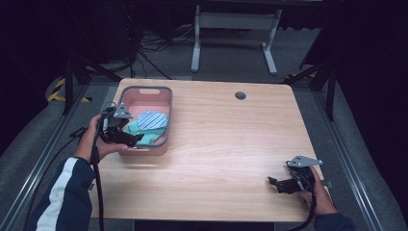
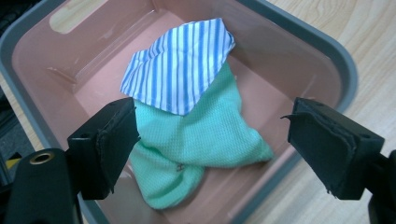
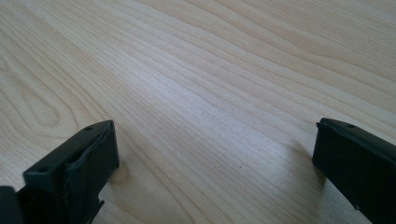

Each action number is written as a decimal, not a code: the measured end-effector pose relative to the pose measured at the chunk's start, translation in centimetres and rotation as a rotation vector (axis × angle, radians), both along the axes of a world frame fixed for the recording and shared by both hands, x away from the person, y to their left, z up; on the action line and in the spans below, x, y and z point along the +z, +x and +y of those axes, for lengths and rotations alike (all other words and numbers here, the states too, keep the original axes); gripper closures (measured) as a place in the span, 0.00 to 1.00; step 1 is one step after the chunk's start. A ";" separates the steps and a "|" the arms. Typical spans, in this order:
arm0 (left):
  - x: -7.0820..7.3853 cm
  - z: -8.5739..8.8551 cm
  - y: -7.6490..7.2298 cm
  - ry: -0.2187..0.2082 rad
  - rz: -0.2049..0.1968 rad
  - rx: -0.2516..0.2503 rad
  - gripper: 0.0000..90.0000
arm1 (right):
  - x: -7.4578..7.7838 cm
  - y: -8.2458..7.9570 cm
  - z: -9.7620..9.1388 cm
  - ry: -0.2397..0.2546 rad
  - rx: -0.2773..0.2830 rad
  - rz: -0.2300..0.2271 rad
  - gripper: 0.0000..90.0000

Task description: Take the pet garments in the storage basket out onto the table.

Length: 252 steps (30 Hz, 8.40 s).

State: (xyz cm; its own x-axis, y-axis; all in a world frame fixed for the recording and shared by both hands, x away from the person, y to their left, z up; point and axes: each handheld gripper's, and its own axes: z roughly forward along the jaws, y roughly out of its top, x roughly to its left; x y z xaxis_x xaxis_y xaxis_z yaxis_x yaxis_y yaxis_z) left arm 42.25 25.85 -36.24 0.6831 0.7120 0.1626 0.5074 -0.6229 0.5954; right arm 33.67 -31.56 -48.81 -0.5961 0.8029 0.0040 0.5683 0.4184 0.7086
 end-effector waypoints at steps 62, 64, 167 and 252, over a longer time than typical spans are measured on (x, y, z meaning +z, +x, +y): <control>-6.0 -4.0 9.7 0.236 0.400 0.083 0.85 | 0.0 0.0 0.0 0.000 0.000 0.000 0.01; -5.4 -3.8 9.4 0.195 0.373 0.088 0.86 | 0.0 0.0 0.0 0.000 0.000 0.000 0.01; -2.6 -22.8 2.2 -0.132 0.071 -0.333 0.87 | 0.0 0.0 0.0 0.000 0.001 0.001 0.01; -2.2 -21.2 -2.6 0.076 0.014 -0.389 0.21 | 0.0 0.0 0.0 0.001 -0.003 0.000 0.01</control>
